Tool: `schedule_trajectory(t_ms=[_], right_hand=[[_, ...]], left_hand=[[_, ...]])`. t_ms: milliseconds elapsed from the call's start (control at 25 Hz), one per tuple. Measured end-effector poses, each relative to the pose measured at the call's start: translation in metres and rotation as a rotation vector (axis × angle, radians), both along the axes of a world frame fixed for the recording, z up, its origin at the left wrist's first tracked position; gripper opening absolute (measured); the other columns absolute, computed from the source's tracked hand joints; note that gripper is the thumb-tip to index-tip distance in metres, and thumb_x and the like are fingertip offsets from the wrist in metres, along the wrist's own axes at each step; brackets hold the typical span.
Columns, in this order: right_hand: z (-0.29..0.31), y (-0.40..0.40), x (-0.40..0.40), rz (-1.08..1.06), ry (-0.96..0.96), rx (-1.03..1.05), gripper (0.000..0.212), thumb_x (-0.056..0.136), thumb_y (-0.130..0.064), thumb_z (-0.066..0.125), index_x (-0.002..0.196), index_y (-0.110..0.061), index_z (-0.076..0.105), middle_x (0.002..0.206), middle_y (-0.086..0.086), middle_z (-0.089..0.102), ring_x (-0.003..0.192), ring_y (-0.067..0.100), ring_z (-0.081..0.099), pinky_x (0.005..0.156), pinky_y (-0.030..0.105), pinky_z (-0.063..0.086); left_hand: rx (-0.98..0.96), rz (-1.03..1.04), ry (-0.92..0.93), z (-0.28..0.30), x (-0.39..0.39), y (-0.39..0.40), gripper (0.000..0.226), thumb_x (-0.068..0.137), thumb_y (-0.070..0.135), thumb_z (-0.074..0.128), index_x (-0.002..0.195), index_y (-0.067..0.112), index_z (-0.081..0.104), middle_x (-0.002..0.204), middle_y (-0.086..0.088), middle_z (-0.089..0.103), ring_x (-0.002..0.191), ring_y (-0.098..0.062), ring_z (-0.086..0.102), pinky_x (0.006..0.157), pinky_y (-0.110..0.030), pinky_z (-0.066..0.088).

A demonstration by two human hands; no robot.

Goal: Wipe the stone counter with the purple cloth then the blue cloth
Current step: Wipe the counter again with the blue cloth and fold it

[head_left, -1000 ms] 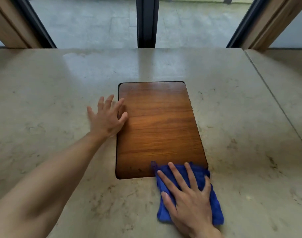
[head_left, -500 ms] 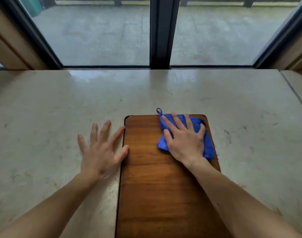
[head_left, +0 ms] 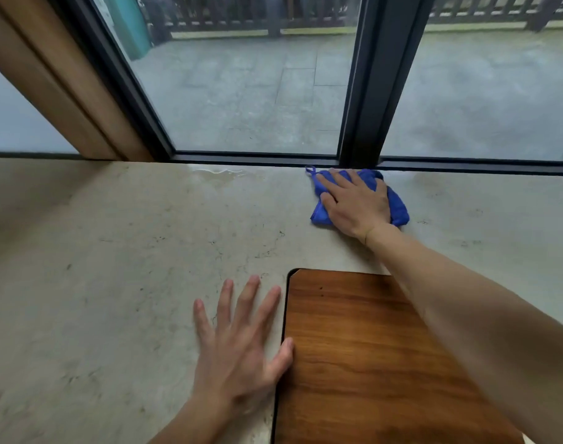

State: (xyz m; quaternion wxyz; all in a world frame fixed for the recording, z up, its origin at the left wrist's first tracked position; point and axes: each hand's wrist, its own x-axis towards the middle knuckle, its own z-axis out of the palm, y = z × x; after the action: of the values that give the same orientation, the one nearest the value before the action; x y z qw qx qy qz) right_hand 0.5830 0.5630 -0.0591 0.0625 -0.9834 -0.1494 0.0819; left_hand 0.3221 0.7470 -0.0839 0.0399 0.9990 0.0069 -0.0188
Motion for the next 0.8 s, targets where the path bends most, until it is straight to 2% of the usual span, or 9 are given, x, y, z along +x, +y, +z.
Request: schedule_trajectory(t_ms=[120,240,360,480,600,680,720,800], right_hand=[[0.004,0.005,-0.056,0.125,0.008,0.033,0.051,0.103,-0.050,0.015,0.153,-0.051,0.005,0.164,-0.019,0.004,0.152,0.014,0.002,0.118,0.057,0.002],[0.010,-0.004,-0.131,0.145,0.019,0.029,0.052,0.102,-0.050,0.017,0.153,-0.050,0.007,0.163,-0.021,0.005,0.152,0.010,0.003,0.118,0.054,0.003],[0.006,-0.023,-0.225,0.097,0.000,0.038,0.051,0.102,-0.046,0.023,0.153,-0.046,0.021,0.162,-0.020,0.017,0.150,0.006,0.013,0.117,0.051,0.012],[0.001,-0.035,-0.334,0.045,-0.103,0.055,0.047,0.098,-0.044,0.033,0.142,-0.042,0.048,0.150,-0.018,0.045,0.140,0.006,0.039,0.110,0.048,0.033],[0.002,-0.040,-0.453,-0.006,-0.113,0.095,0.042,0.097,-0.047,0.035,0.132,-0.044,0.059,0.140,-0.022,0.054,0.132,0.002,0.049,0.105,0.040,0.029],[-0.008,-0.036,-0.529,-0.007,-0.031,0.137,0.044,0.100,-0.048,0.026,0.132,-0.047,0.057,0.141,-0.024,0.053,0.132,-0.001,0.048,0.108,0.036,0.024],[-0.014,-0.033,-0.563,0.002,0.011,0.135,0.045,0.100,-0.052,0.024,0.136,-0.048,0.051,0.147,-0.025,0.046,0.135,0.000,0.043,0.111,0.035,0.021],[-0.032,-0.024,-0.621,0.026,-0.057,0.040,0.048,0.100,-0.055,0.026,0.147,-0.046,0.033,0.157,-0.020,0.030,0.144,0.007,0.029,0.112,0.039,0.016]], left_hand=[[-0.037,0.011,0.018,0.001,0.001,0.002,0.071,0.088,0.063,0.034,0.153,0.035,0.025,0.163,0.003,0.025,0.151,-0.031,0.019,0.110,-0.075,0.016],[-0.070,0.055,0.042,0.009,0.001,0.000,0.071,0.086,0.062,0.021,0.153,0.038,0.019,0.165,0.006,0.016,0.153,-0.027,0.006,0.115,-0.070,0.003],[-0.098,0.071,0.067,0.011,0.002,-0.001,0.076,0.081,0.061,0.009,0.152,0.038,0.020,0.165,0.009,0.009,0.153,-0.023,-0.001,0.116,-0.065,-0.003],[-0.150,0.087,-0.028,0.016,-0.005,-0.004,0.067,0.085,0.055,0.020,0.145,0.030,0.037,0.159,0.000,0.027,0.148,-0.024,0.020,0.116,-0.065,0.012],[-0.156,0.089,-0.066,0.019,-0.044,0.000,0.051,0.096,0.045,0.037,0.143,0.024,0.040,0.155,-0.006,0.032,0.145,-0.026,0.026,0.114,-0.062,0.021],[-0.147,0.070,-0.069,0.019,-0.082,0.010,0.053,0.094,0.047,0.032,0.140,0.023,0.043,0.150,-0.007,0.039,0.141,-0.028,0.033,0.109,-0.062,0.027],[-0.122,0.043,-0.061,0.020,-0.100,0.018,0.057,0.091,0.050,0.025,0.137,0.024,0.044,0.146,-0.007,0.042,0.137,-0.028,0.037,0.105,-0.061,0.031],[-0.076,0.004,-0.035,0.019,-0.129,0.036,0.063,0.084,0.053,0.015,0.134,0.026,0.043,0.141,-0.005,0.044,0.133,-0.026,0.039,0.101,-0.057,0.033]])
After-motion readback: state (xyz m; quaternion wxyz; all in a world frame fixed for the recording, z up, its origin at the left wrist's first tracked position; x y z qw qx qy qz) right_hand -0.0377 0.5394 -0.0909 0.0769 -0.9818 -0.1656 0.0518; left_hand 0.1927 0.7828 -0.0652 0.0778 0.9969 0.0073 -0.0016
